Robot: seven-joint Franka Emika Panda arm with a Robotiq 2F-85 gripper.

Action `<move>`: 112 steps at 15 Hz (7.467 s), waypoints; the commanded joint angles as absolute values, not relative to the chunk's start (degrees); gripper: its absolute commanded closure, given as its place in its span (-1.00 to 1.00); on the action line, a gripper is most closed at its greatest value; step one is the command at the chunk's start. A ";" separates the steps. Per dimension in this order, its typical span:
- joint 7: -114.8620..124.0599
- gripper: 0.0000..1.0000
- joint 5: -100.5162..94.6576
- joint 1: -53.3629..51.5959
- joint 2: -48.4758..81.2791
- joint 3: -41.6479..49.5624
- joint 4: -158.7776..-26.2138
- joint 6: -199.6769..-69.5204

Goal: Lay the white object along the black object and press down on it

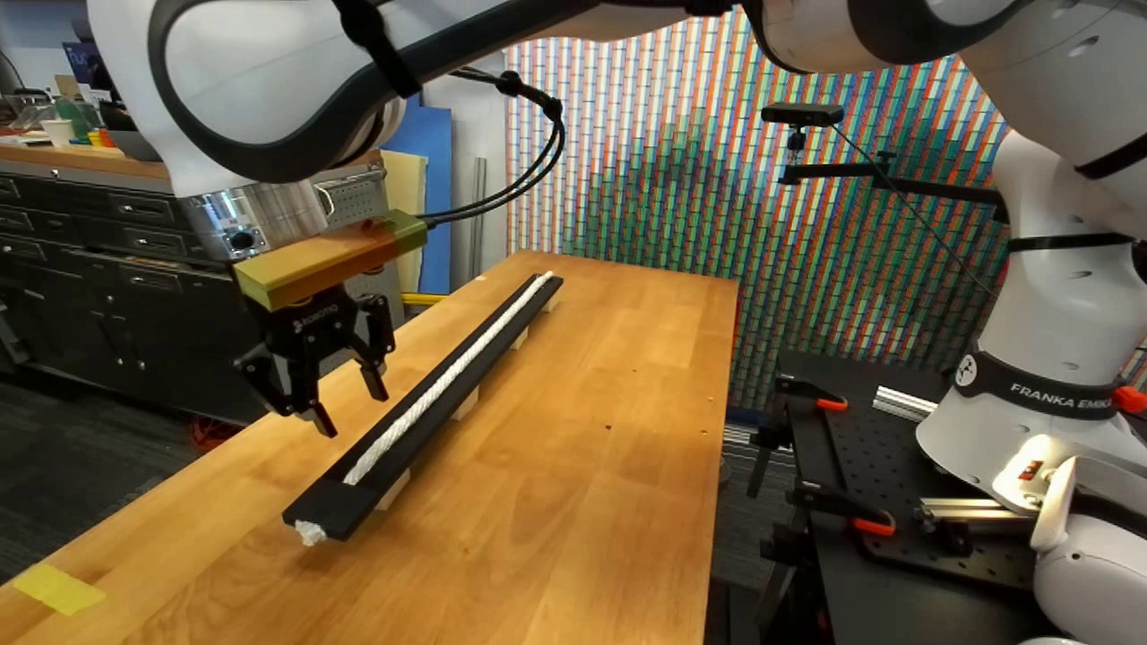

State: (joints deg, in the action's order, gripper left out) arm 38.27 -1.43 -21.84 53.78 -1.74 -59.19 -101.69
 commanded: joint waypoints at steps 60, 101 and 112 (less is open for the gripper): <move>29.72 1.00 5.10 -17.48 61.57 -2.70 -52.58 -99.09; 41.63 1.00 -2.38 -20.15 44.75 1.63 -82.25 -122.05; 40.19 1.00 -0.99 -18.91 45.45 0.46 -85.37 -126.87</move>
